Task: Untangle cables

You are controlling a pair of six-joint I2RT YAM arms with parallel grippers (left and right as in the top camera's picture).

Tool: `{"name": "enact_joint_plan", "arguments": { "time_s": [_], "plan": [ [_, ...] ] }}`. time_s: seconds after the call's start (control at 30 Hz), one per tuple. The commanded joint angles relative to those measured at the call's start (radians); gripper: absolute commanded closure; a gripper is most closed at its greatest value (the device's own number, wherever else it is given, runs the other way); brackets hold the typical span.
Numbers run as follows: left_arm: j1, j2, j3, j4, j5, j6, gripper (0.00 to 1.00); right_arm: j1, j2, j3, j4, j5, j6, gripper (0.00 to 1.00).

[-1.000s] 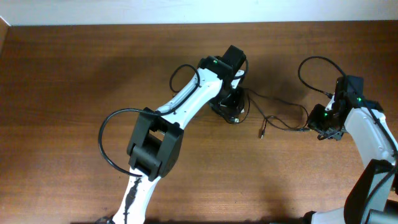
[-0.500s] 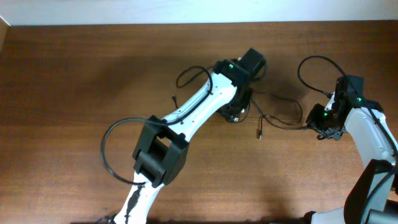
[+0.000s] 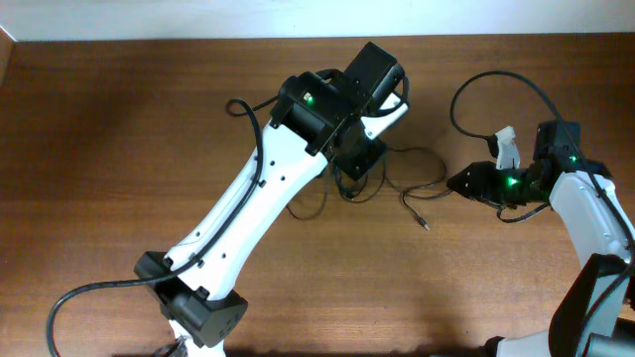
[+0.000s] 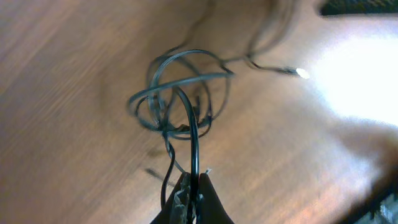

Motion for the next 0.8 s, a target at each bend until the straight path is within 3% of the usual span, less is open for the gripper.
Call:
{"name": "enact_joint_plan", "arguments": {
  "time_s": [0.0, 0.07, 0.17, 0.23, 0.37, 0.4, 0.43, 0.5, 0.53, 0.57, 0.7, 0.73, 0.77],
  "plan": [
    [0.001, 0.011, -0.001, 0.037, 0.221, 0.255, 1.00, 0.054, 0.005, -0.005, 0.014, -0.090, -0.045, 0.47],
    [0.001, 0.011, -0.001, 0.045, 0.349, 0.349, 1.00, 0.092, 0.005, -0.005, 0.029, -0.103, -0.052, 0.39],
    [0.000, 0.033, -0.001, 0.016, 0.537, 0.509, 1.00, 0.145, 0.005, -0.005, 0.056, -0.095, -0.051, 0.38],
    [0.000, 0.062, -0.001, -0.029, 0.550, 0.508, 1.00, 0.144, 0.005, -0.005, 0.059, -0.062, -0.051, 0.37],
    [-0.013, 0.143, -0.001, -0.128, 0.626, 0.508, 0.84, 0.124, 0.005, -0.005, 0.060, 0.050, 0.037, 0.36],
    [-0.021, 0.172, -0.001, -0.134, 0.627, 0.507, 0.73, 0.122, 0.005, -0.005, 0.060, 0.108, 0.074, 0.35],
    [-0.028, 0.193, -0.001, -0.133, 0.635, 0.507, 0.70, 0.122, 0.005, -0.005, 0.060, 0.153, 0.103, 0.35],
    [-0.049, 0.263, -0.001, -0.106, 0.673, 0.484, 0.41, 0.122, 0.005, -0.005, 0.059, 0.220, 0.134, 0.34],
    [-0.050, 0.283, -0.001, -0.098, 0.648, 0.444, 0.26, 0.122, 0.005, -0.005, 0.059, 0.225, 0.133, 0.34],
    [-0.050, 0.295, -0.001, -0.085, 0.557, 0.346, 0.19, 0.122, 0.005, -0.005, 0.059, 0.225, 0.133, 0.32],
    [-0.033, 0.283, -0.001, -0.092, -0.023, -0.146, 0.19, 0.123, 0.005, -0.005, 0.059, 0.225, 0.134, 0.31],
    [-0.008, 0.279, -0.001, -0.139, -0.123, -0.264, 0.18, 0.123, 0.005, -0.005, 0.059, 0.225, 0.134, 0.30],
    [0.020, 0.279, -0.001, -0.166, -0.122, -0.283, 0.12, 0.123, 0.005, -0.005, 0.059, 0.225, 0.134, 0.30]
  ]
}}
